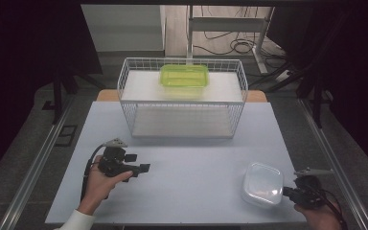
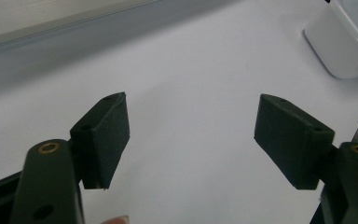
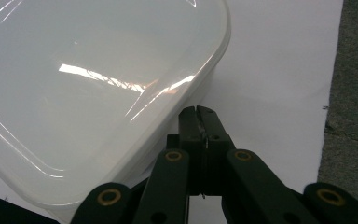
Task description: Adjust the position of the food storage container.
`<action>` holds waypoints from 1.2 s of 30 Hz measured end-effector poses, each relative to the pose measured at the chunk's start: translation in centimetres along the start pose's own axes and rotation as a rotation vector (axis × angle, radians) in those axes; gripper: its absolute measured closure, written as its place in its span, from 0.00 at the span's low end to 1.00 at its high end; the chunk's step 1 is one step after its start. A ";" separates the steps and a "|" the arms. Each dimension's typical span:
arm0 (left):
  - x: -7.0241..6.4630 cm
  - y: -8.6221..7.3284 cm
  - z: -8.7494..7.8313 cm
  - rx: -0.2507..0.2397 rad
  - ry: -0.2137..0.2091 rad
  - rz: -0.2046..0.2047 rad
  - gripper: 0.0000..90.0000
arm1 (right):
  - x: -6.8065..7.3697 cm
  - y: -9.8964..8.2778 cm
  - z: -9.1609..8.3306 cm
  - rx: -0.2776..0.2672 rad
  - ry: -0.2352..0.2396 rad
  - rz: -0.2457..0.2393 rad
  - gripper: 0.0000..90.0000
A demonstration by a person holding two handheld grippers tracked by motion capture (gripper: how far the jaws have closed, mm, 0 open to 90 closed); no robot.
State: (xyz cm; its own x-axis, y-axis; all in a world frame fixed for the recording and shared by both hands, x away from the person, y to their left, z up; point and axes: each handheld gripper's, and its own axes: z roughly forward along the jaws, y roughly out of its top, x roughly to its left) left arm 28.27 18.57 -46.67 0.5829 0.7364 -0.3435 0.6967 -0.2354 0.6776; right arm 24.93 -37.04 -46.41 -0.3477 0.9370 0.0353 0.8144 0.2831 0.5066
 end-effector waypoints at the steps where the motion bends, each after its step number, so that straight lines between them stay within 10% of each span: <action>1: 0.0 0.0 0.0 0.000 0.000 -0.001 0.28 | 0.1 0.1 0.0 -0.001 0.008 -0.002 0.99; 36: 0.6 -0.2 -0.3 -0.003 0.006 -0.016 0.28 | 9.2 5.5 4.8 0.017 0.061 -0.153 0.99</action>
State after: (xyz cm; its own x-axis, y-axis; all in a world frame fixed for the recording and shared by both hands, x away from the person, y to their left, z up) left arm 28.37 19.22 -46.83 0.5693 0.7437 -0.3504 0.7044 -0.2216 0.6743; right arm 28.48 -25.87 -47.42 -0.4959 0.8683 0.0116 0.7569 0.4257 0.4958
